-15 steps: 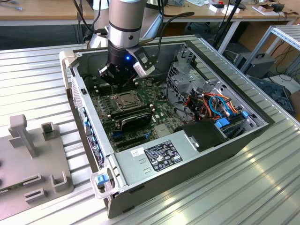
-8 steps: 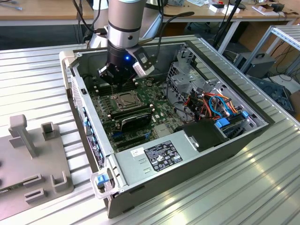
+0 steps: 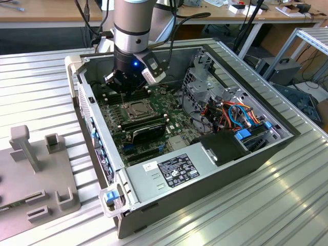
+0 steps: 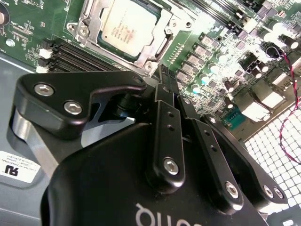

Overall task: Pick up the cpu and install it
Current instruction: 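Install the first cpu locking lever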

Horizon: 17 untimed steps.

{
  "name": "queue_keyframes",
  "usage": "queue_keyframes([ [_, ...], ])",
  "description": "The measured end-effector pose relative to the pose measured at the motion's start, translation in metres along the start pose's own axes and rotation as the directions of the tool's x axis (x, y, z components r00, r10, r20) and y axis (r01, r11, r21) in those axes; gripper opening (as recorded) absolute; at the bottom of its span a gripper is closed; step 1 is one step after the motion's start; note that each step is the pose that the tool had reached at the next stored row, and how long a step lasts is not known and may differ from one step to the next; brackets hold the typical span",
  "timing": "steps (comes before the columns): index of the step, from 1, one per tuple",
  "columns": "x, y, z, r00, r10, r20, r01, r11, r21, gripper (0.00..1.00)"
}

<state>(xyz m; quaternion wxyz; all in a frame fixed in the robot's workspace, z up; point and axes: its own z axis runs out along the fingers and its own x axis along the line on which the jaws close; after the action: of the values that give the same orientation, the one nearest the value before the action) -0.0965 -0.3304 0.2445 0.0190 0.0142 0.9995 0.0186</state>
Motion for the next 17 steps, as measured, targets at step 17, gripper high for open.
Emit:
queue_keyframes([
  [17, 0.0247, 0.0051, -0.0004, 0.9998, -0.001, 0.0209, 0.001, 1.0000, -0.0045, 0.11],
])
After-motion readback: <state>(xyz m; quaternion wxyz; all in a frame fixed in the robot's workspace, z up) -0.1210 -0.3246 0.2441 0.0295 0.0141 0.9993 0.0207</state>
